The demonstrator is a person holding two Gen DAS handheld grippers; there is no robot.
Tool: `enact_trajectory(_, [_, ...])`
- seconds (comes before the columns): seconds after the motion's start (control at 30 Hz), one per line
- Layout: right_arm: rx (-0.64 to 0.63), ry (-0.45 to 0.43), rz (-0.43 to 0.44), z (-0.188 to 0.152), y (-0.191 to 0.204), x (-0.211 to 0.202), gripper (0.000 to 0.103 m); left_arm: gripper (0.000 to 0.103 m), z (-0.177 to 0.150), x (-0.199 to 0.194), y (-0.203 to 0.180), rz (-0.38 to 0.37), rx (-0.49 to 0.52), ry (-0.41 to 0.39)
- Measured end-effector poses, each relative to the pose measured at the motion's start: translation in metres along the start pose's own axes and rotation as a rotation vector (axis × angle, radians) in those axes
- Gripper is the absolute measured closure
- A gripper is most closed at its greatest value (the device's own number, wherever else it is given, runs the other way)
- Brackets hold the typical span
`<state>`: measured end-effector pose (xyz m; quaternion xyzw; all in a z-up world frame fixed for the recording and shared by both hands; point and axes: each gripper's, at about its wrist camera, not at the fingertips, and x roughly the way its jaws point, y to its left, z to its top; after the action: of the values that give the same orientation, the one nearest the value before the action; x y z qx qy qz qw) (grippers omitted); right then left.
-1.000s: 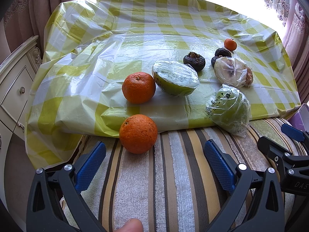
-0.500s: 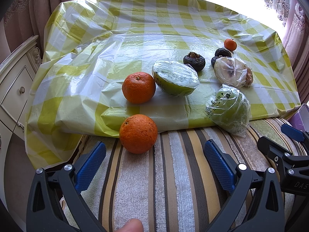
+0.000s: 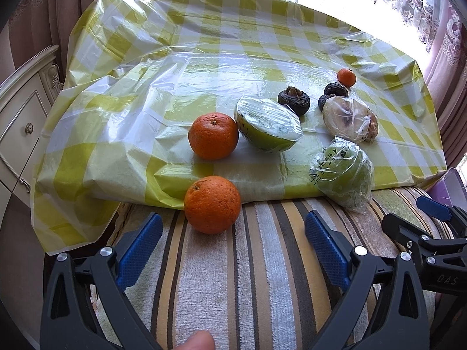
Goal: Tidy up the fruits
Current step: 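Grasp the large orange with the left tool while the right tool grasps the wrapped cabbage half, then carry both fruits into the white box while the right tool releases the cabbage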
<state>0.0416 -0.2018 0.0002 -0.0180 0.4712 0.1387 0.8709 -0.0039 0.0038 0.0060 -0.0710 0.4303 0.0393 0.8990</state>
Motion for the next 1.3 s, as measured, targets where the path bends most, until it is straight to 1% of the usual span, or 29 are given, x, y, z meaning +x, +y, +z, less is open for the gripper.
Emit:
enact_trajectory(0.03, [0.002, 0.020, 0.003, 0.003, 0.000, 0.001, 0.001, 0.019, 0.000, 0.000, 0.002, -0.004, -0.009, -0.001])
enact_trajectory(0.07, [0.005, 0.040, 0.006, 0.006, -0.001, 0.002, 0.001, 0.028, 0.001, -0.001, 0.005, -0.007, -0.023, -0.002])
enact_trajectory(0.13, [0.013, 0.077, 0.009, 0.011, -0.001, 0.005, 0.001, 0.032, 0.002, -0.001, 0.010, -0.011, -0.048, -0.008])
enact_trajectory(0.17, [0.019, 0.084, 0.008, 0.013, -0.001, 0.005, 0.001, 0.038, 0.003, -0.002, 0.012, -0.009, -0.059, -0.013])
enact_trajectory(0.2, [0.021, 0.073, 0.016, 0.014, -0.001, 0.005, 0.001, 0.043, 0.004, -0.003, 0.014, -0.003, -0.066, -0.018])
enact_trajectory(0.23, [0.020, 0.060, 0.022, 0.015, 0.000, 0.002, 0.001, 0.045, 0.005, -0.004, 0.015, 0.002, -0.071, -0.024])
enact_trajectory(0.3, [0.000, 0.033, 0.036, 0.018, 0.002, -0.002, 0.001, 0.056, 0.008, -0.005, 0.016, 0.011, -0.074, -0.032])
enact_trajectory(0.33, [-0.022, 0.015, 0.040, 0.019, 0.005, -0.004, 0.001, 0.059, 0.008, -0.006, 0.016, 0.017, -0.073, -0.034])
enact_trajectory(0.37, [-0.047, -0.011, 0.037, 0.021, 0.009, -0.007, 0.001, 0.065, 0.009, -0.005, 0.016, 0.020, -0.072, -0.032])
enact_trajectory(0.4, [-0.077, -0.035, 0.035, 0.022, 0.014, -0.010, 0.001, 0.068, 0.010, -0.005, 0.015, 0.013, -0.068, -0.029])
enact_trajectory(0.47, [-0.145, -0.072, 0.032, 0.027, 0.025, -0.013, 0.001, 0.068, 0.010, -0.007, 0.015, 0.020, -0.065, -0.036])
enact_trajectory(0.57, [-0.229, -0.080, 0.047, 0.033, 0.043, -0.010, 0.001, 0.068, 0.011, -0.009, 0.014, 0.023, -0.064, -0.046])
enact_trajectory(0.7, [-0.278, -0.047, 0.064, 0.043, 0.057, 0.003, 0.002, 0.068, 0.008, -0.012, 0.016, 0.016, -0.073, -0.059])
enact_trajectory(0.8, [-0.284, -0.038, 0.073, 0.049, 0.063, 0.010, 0.003, 0.068, 0.008, -0.016, 0.017, 0.016, -0.076, -0.074])
enact_trajectory(0.87, [-0.286, -0.020, 0.088, 0.052, 0.066, 0.016, 0.013, 0.068, 0.009, -0.018, 0.016, 0.017, -0.075, -0.083])
enact_trajectory(0.9, [-0.282, -0.011, 0.087, 0.052, 0.067, 0.020, 0.024, 0.068, 0.009, -0.019, 0.016, 0.018, -0.075, -0.087])
enact_trajectory(0.93, [-0.282, 0.000, 0.103, 0.052, 0.067, 0.023, 0.033, 0.068, 0.009, -0.020, 0.016, 0.020, -0.075, -0.090])
enact_trajectory(0.97, [-0.289, 0.007, 0.114, 0.052, 0.069, 0.024, 0.035, 0.068, 0.009, -0.022, 0.016, 0.022, -0.075, -0.094])
enact_trajectory(1.0, [-0.296, 0.011, 0.109, 0.051, 0.071, 0.025, 0.038, 0.068, 0.009, -0.023, 0.016, 0.025, -0.073, -0.097])
enact_trajectory(1.07, [-0.295, 0.007, 0.113, 0.050, 0.070, 0.025, 0.038, 0.068, 0.010, -0.025, 0.015, 0.030, -0.071, -0.102])
enact_trajectory(1.2, [-0.253, 0.001, 0.155, 0.049, 0.058, 0.019, 0.039, 0.068, 0.013, -0.032, 0.009, 0.033, -0.059, -0.116])
enact_trajectory(1.3, [-0.216, -0.026, 0.178, 0.047, 0.043, 0.006, 0.040, 0.068, 0.016, -0.037, -0.001, 0.029, -0.039, -0.127])
